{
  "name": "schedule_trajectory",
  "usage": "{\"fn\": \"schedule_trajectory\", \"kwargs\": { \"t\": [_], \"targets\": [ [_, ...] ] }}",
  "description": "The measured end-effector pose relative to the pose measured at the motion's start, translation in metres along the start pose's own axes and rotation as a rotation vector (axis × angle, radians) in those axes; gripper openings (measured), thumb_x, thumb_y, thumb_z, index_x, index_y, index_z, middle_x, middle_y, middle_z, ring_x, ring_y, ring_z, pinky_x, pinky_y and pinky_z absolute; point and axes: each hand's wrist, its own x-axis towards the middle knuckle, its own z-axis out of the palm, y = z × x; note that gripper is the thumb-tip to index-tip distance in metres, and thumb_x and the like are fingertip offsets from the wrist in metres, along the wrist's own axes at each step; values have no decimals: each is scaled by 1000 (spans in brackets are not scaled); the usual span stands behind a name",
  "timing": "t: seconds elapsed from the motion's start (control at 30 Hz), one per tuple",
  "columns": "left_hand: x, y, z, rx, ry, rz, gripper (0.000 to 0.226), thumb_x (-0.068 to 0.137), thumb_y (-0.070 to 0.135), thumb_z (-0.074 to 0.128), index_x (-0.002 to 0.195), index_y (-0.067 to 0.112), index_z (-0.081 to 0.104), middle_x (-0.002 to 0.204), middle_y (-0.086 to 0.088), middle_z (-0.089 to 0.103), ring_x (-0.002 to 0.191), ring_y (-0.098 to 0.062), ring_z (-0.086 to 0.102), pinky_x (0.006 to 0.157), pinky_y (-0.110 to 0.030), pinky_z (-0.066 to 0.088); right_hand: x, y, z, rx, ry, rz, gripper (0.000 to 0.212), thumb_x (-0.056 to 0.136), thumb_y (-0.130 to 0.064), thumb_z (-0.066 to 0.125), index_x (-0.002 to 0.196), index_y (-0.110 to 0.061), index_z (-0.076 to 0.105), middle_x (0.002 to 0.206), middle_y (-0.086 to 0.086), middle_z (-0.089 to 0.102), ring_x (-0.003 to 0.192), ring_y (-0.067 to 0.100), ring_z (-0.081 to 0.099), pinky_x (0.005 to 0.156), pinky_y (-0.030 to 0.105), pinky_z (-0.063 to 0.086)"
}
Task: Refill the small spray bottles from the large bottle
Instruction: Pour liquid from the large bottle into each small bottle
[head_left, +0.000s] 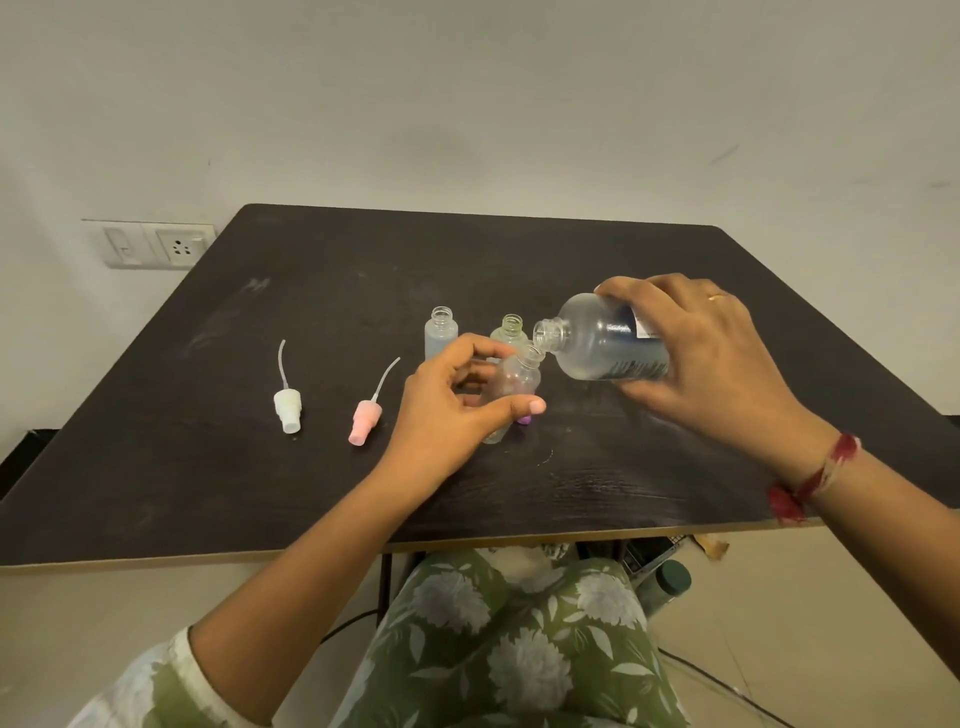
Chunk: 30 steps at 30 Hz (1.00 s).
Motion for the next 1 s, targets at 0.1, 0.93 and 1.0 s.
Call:
{"fn": "schedule_trajectory", "kwargs": {
  "t": [0.1, 0.93, 1.0],
  "targets": [
    [1, 0, -1, 2, 0, -4, 41, 63, 22, 88, 94, 34, 64, 89, 11, 69, 88, -1, 66, 68, -14, 51, 1, -1, -3, -34, 20, -15, 71, 68, -28, 77, 132, -27, 44, 115, 7, 56, 106, 31, 52, 92, 45, 39],
    [0, -2, -3, -14, 1, -5, 42, 63, 21, 87, 97, 29, 65, 97, -1, 70, 92, -6, 66, 70, -15, 52, 6, -3, -11, -111, 53, -68, 67, 70, -24, 76, 130, -27, 46, 114, 6, 55, 109, 33, 51, 95, 46, 37],
    [0, -3, -3, -12, 2, -5, 42, 63, 22, 88, 98, 28, 65, 98, -1, 70, 94, -9, 67, 73, -19, 54, 6, -3, -10, -120, 54, -73, 67, 70, -24, 75, 130, -27, 47, 114, 6, 55, 108, 33, 52, 96, 46, 37]
  ]
}}
